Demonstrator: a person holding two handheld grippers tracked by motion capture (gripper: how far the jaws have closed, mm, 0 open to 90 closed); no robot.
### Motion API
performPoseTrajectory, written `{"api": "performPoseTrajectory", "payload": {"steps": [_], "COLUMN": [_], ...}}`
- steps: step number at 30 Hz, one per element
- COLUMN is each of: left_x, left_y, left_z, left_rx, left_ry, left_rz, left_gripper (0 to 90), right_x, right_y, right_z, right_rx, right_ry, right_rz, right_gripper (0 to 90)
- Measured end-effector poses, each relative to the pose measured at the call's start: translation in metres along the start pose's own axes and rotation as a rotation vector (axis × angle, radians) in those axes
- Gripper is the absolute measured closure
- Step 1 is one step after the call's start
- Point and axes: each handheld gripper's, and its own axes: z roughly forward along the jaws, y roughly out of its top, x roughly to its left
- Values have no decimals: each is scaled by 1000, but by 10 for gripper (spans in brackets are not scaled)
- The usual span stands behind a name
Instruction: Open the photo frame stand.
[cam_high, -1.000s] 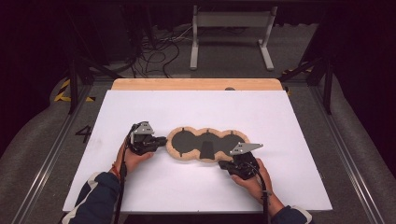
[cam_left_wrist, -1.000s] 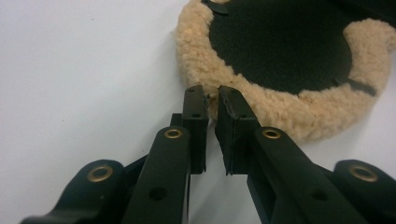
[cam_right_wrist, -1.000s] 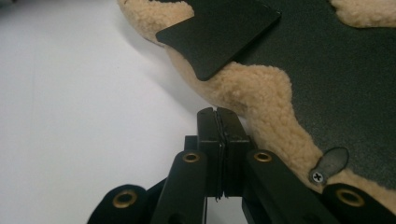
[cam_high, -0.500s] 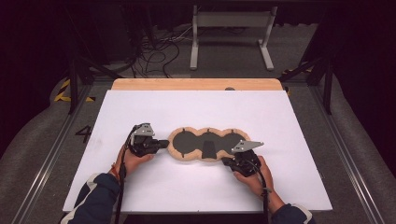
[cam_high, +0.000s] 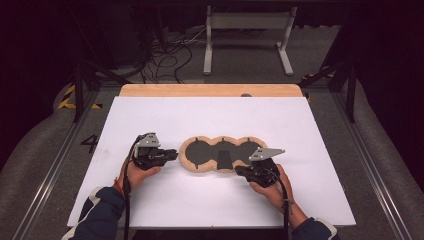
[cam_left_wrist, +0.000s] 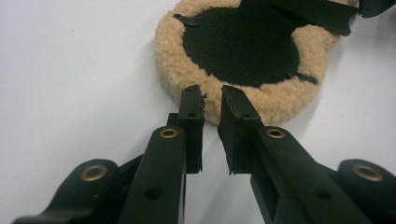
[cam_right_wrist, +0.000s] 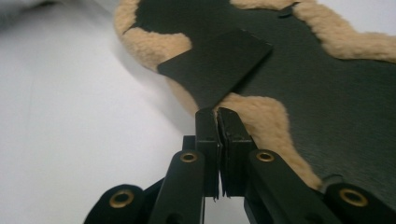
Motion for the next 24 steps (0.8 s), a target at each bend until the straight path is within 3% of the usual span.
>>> {"api": "performPoseTrajectory", "payload": {"steps": [5, 8, 9, 16, 19, 21, 23, 24], "left_x": [-8, -16, -18, -31, -31, -30, -28, -28], "left_y": [-12, -20, -23, -37, -44, -45, -46, -46], "left_z": [-13, -18, -19, -32, -39, -40, -42, -42], "left_rx": [1, 13, 11, 19, 23, 21, 20, 24], "left_ry": [6, 27, 30, 23, 55, 62, 77, 66], "left_rz": [8, -13, -8, -17, -50, -67, -71, -78], "left_gripper": [709, 636, 636, 599, 588, 588, 574, 574], "right_x": [4, 3, 3, 4, 1, 0, -6, -6], "right_y": [4, 6, 7, 7, 10, 11, 13, 13], "right_z": [7, 7, 7, 10, 15, 16, 20, 20], "right_rx": [25, 20, 20, 13, -45, -57, -93, -93], "right_ry": [47, 65, 84, 125, 193, 208, 261, 261], "right_rz": [1, 21, 40, 73, 170, 196, 298, 298], "right_gripper": [812, 763, 715, 678, 603, 584, 578, 578]}}
